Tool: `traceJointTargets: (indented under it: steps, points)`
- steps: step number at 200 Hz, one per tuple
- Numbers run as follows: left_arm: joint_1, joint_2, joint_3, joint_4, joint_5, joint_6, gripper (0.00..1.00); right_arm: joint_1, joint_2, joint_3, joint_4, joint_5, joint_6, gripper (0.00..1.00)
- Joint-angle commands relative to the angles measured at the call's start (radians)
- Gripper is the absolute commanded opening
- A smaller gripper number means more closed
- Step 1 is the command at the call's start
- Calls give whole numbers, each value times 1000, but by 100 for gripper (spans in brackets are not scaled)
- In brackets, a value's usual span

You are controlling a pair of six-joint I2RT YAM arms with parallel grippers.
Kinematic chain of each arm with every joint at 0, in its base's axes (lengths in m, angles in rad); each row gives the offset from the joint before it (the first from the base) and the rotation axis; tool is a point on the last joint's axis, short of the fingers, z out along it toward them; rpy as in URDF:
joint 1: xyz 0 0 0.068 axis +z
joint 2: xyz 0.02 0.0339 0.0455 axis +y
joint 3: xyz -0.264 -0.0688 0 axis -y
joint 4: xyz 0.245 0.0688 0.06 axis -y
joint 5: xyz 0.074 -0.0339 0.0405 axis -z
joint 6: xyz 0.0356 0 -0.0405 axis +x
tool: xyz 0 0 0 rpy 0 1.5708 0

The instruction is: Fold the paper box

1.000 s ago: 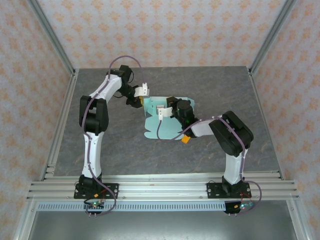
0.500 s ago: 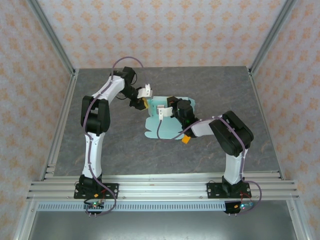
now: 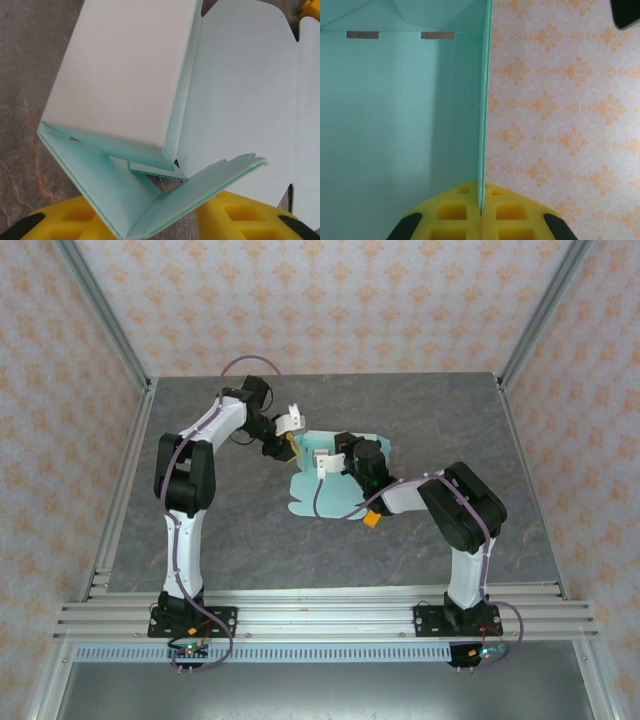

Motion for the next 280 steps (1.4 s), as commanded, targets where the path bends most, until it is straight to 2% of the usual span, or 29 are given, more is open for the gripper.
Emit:
traceJointTargets:
  steps: [1,54,85,116,181,233,280]
  points:
    - [-17,-57,-11,63,63,-70,41,19,-5,7,-15,-4,-11,0]
    - [-39,-54,-27,162,-10,-234,41,26,0,14,-13,-2,-4,0]
    - [-47,-63,-50,187,-27,-272,43,26,-1,11,-13,-1,-6,0]
    - [-50,-93,-103,260,-35,-340,43,29,5,4,0,10,-9,0]
    - [-65,-155,-233,448,-157,-529,44,44,8,0,15,26,-5,0]
    - [-67,-203,-320,571,-194,-592,41,47,8,-15,6,36,7,0]
    - [-101,-234,-357,616,-223,-614,42,51,11,-17,-13,39,20,0]
